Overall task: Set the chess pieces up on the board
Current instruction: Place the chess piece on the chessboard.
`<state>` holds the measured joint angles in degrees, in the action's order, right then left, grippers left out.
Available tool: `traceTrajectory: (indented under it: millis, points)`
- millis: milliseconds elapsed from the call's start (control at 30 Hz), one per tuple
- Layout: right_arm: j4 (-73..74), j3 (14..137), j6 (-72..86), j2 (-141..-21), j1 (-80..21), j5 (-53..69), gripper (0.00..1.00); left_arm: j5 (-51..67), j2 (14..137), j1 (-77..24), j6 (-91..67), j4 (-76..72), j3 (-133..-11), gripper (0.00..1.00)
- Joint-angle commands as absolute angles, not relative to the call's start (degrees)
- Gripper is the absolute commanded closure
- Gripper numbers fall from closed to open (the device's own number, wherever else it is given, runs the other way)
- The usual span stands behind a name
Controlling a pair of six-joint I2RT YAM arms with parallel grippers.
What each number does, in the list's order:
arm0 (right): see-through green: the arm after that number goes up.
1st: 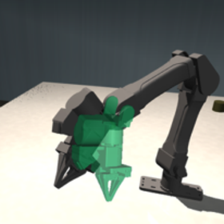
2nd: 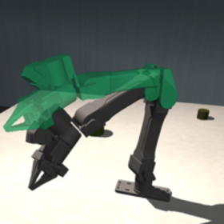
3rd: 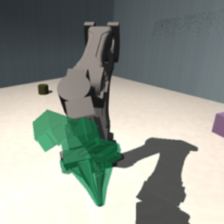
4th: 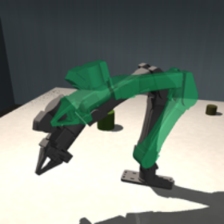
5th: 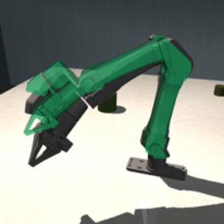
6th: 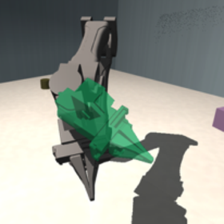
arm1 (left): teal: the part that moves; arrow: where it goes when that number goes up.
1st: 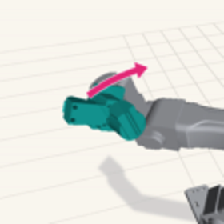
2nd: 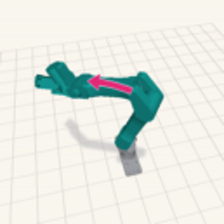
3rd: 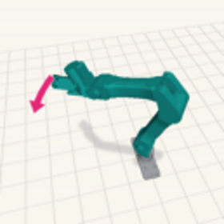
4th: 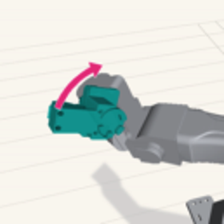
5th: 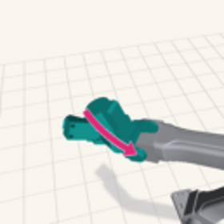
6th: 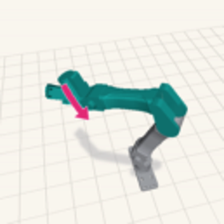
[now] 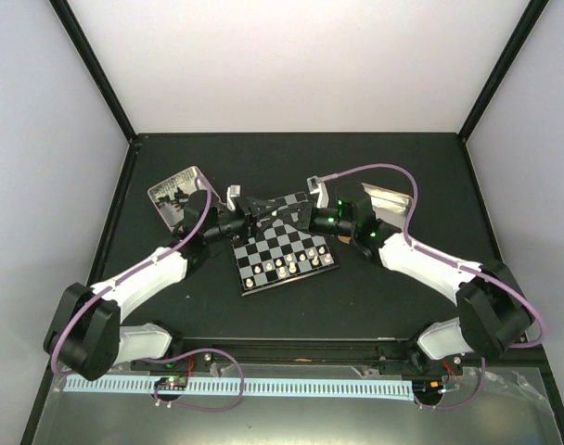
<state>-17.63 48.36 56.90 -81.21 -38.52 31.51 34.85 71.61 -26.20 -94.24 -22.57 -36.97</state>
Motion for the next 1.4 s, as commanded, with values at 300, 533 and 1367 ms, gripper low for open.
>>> traceTrajectory:
  millis: [300, 533, 1367]
  points:
    - [40.6, 76.0, 32.5, -96.6, -39.0, 19.0, 0.99, 10.9, 58.5, -21.1, -56.7, 14.2, -39.0, 0.3]
    - [53.7, 86.9, 25.7, -108.0, -39.1, 9.7, 0.98, 5.8, 54.8, -20.3, -44.8, 20.2, -39.5, 0.29]
    - [59.9, 97.5, 22.4, -121.3, -39.1, 3.9, 0.78, 10.4, 58.2, -19.5, -39.7, 22.2, -38.8, 0.29]
